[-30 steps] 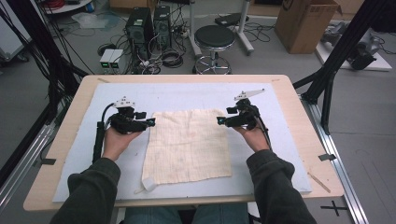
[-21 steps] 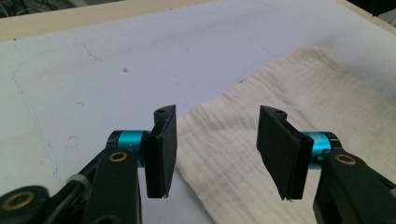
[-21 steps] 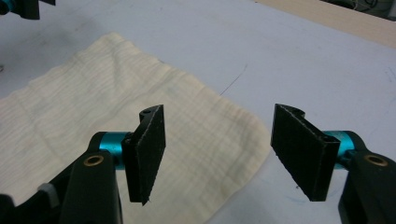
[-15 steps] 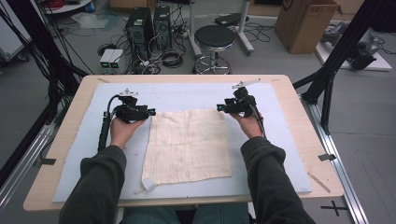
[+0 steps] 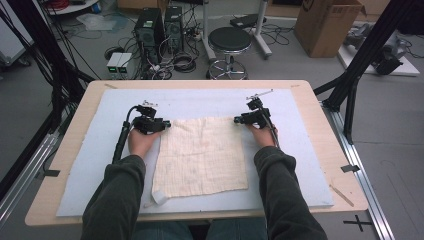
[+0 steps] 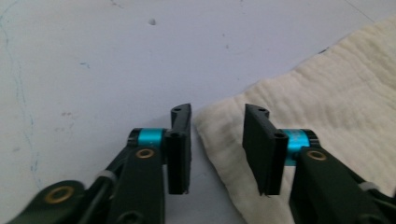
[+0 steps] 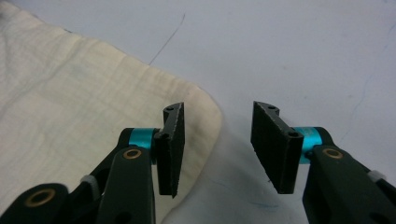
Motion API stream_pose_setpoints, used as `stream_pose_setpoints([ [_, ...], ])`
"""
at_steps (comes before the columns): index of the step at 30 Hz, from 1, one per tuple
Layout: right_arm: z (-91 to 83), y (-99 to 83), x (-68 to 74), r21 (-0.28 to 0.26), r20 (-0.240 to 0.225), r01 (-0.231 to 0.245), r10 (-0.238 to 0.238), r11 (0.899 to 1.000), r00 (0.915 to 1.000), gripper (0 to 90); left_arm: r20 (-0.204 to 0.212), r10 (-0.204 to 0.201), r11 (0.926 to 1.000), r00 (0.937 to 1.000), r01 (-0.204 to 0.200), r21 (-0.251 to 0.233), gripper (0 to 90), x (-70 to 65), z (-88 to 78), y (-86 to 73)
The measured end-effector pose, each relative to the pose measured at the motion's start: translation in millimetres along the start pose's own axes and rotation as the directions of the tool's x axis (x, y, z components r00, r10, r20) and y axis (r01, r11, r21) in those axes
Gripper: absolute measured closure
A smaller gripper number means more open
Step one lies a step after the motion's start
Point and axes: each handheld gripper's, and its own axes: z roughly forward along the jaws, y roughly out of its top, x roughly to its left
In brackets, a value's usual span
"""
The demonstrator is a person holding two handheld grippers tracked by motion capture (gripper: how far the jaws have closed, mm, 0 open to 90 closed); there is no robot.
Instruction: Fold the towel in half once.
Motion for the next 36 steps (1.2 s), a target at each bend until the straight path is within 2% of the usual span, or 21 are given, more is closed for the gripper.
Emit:
stream_pose_setpoints([
  [2, 3.4, -1.3, 0.4, 0.000, -0.009, -0.012, 0.012, 1.000, 0.9999, 60.3, -0.010, 0.023, 0.9997, 0.9997, -0.023, 0.006, 68.8, -1.5, 0.1, 0.1],
  [3, 3.6, -0.9, 1.5, -0.002, -0.002, -0.012, 0.012, 1.000, 0.9999, 65.3, -0.010, 0.023, 0.9997, 0.9997, -0.023, 0.005, 74.7, -2.3, 0.5, 0.1],
  [4, 3.6, -0.8, 1.8, 0.002, -0.016, -0.017, 0.017, 1.000, 0.9997, 71.2, -0.008, 0.024, 0.9997, 0.9997, -0.024, 0.006, 77.7, -2.8, 0.6, 0.2],
  [5, 4.5, -0.8, 2.3, 0.003, -0.038, -0.015, 0.015, 1.000, 0.9992, 73.3, 0.005, 0.025, 0.9996, 0.9997, -0.025, 0.009, 81.9, -3.0, 0.6, 0.0],
  [7, 4.9, 0.0, 6.0, 0.016, -0.031, -0.002, 0.002, 1.000, 0.9995, 82.9, 0.013, 0.028, 0.9996, 0.9995, -0.028, 0.008, 86.4, -3.9, 0.6, 0.3],
  [9, 4.0, 0.8, 7.4, 0.009, -0.053, -0.004, 0.005, 1.000, 0.9986, 84.3, 0.023, 0.024, 0.9997, 0.9995, -0.024, 0.010, 87.0, -2.6, -0.7, 0.5],
  [11, 2.2, 2.0, 8.8, 0.009, -0.054, 0.008, -0.008, 1.000, 0.9985, 84.9, 0.022, 0.028, 0.9996, 0.9993, -0.028, -0.002, 87.2, -2.2, -3.8, 1.7],
  [14, -3.7, 4.2, 10.0, -0.013, -0.064, 0.015, -0.015, 1.000, 0.9978, 85.3, 0.033, 0.013, 0.9989, 0.9994, -0.012, -0.045, 87.3, -1.1, -11.6, 5.9],
  [16, -7.7, 5.7, 10.4, -0.029, -0.073, 0.019, -0.021, 0.999, 0.9971, 85.5, 0.037, 0.017, 0.9977, 0.9991, -0.015, -0.066, 87.5, -0.3, -16.1, 8.1],
  [22, -22.7, 9.9, 11.1, -0.078, -0.076, 0.028, -0.034, 0.997, 0.9965, 85.8, 0.040, 0.006, 0.9932, 0.9992, -0.001, -0.116, 87.5, 2.9, -30.3, 14.5],
  [27, -35.6, 14.7, 11.8, -0.122, -0.081, 0.031, -0.041, 0.992, 0.9959, 85.7, 0.058, 0.010, 0.9866, 0.9983, 0.000, -0.163, 87.5, 2.8, -42.0, 24.0],
  [29, -41.3, 17.7, 12.3, -0.139, -0.085, 0.038, -0.051, 0.990, 0.9951, 85.8, 0.057, 0.011, 0.9809, 0.9983, 0.000, -0.194, 87.5, 2.3, -47.4, 26.0],
  [32, -50.6, 19.6, 13.3, -0.181, -0.111, 0.024, -0.045, 0.983, 0.9928, 85.7, 0.073, 0.005, 0.9800, 0.9973, 0.009, -0.199, 87.5, 4.9, -53.8, 25.8],
  [36, -53.1, 15.6, 16.6, -0.160, -0.136, 0.021, -0.043, 0.987, 0.9898, 85.8, 0.097, 0.030, 0.9809, 0.9948, -0.010, -0.194, 87.5, -0.2, -59.7, 26.4],
])
